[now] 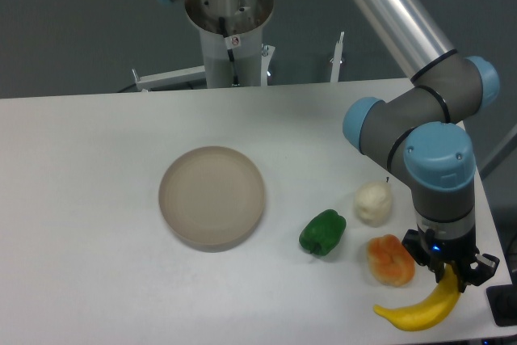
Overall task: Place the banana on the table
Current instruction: 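Close the gripper on the yellow banana beside the orange pepper, then lift the banana up and away from the orange pepper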
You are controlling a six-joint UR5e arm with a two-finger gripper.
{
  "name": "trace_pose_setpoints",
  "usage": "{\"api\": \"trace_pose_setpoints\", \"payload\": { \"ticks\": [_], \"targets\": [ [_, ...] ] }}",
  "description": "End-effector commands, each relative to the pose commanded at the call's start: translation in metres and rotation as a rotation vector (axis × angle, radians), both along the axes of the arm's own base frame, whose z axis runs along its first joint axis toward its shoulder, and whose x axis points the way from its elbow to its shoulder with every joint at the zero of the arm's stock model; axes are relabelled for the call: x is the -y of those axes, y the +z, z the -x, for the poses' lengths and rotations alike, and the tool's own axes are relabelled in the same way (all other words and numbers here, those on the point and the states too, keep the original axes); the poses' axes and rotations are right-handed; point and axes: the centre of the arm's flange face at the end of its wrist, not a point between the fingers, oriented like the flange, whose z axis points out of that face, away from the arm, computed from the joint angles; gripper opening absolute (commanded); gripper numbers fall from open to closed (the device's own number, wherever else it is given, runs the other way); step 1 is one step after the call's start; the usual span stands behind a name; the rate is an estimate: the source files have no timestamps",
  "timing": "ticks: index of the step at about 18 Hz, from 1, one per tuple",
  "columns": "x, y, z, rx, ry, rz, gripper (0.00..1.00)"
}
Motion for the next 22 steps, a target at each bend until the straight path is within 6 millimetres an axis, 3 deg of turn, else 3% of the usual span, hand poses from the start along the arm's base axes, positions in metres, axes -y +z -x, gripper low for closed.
{"api": "trace_pose_setpoints", "payload": {
  "ticks": [8, 17, 20, 22],
  "targets": [
    [0.012, 0.016, -0.016, 0.006, -0.007, 0.003, 0.19],
    [0.067, 0.023, -0.052, 0.057, -0.004, 0.047, 0.19],
    [0.093, 0.023, -0.064, 0.068, -0.031, 0.079, 0.19],
    [0.121, 0.019, -0.068, 0.078, -0.057, 0.114, 0.19]
  ]
}}
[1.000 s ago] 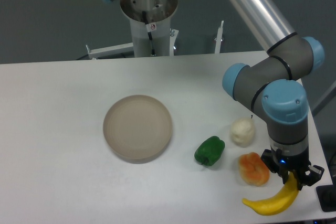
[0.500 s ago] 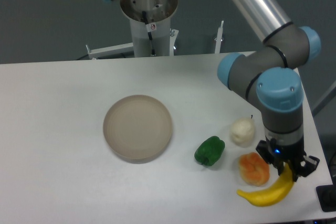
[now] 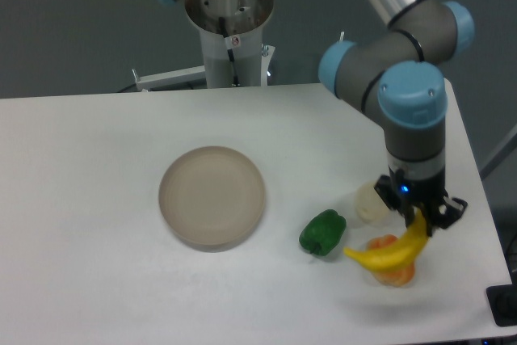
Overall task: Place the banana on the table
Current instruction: 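Lift the banana up and away from the orange pepper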
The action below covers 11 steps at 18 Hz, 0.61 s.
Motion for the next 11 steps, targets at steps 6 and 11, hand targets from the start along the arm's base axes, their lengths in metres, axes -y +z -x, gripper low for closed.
{"api": "trace_pose_setpoints", "payload": {
  "ticks": [6, 11],
  "targets": [
    [0.067, -0.025, -0.007, 0.043, -0.135, 0.108, 0.19],
    [0.11, -0.045, -0.018, 0.106, -0.19, 0.119, 0.19]
  ]
}}
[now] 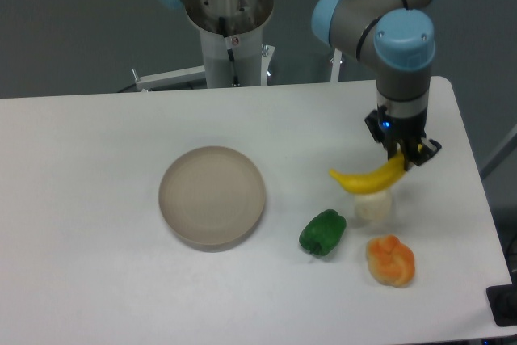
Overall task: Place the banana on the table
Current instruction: 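Lift the banana up and away from the orange pepper, then carry the banana toward the plate side and lower it onto the table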
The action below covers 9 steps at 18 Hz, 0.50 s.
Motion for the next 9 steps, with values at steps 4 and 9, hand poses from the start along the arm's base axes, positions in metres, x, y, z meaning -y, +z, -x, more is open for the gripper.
{"api": "trace_pose_setpoints", "payload": {
  "ticks": [4, 9],
  "targets": [
    [0.023, -0.033, -0.016, 0.07, -0.042, 0.035, 0.19],
    [0.039, -0.066, -0.031, 0.145, -0.03, 0.075, 0.19]
  ]
}}
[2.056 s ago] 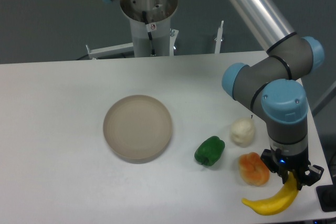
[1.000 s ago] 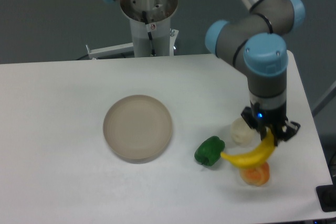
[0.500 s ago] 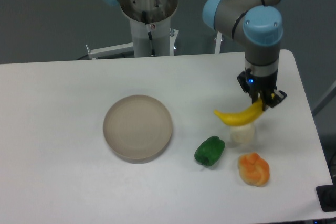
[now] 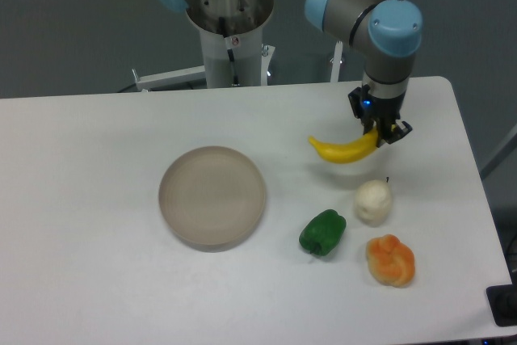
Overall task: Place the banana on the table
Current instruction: 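Carry the banana toward the plate side and lower it onto the table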
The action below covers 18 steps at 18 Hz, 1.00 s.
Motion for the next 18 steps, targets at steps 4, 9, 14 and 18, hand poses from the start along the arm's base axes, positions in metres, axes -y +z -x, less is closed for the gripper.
{"api": "trace_pose_setpoints", "payload": {
  "ticks": [4, 9, 14, 18],
  "targets": [
    [0.006, -0.012, -0.006, 0.024, 0.02, 0.01, 0.19],
    [0.007, -0.026, -0.01, 0.045, 0.073, 0.022, 0.19],
    [0.004, -0.043, -0.011, 0.07, 0.084, 0.041, 0.19],
    [0.003, -0.052, -0.01, 0.081, 0.084, 0.05, 0.19]
  ]
}}
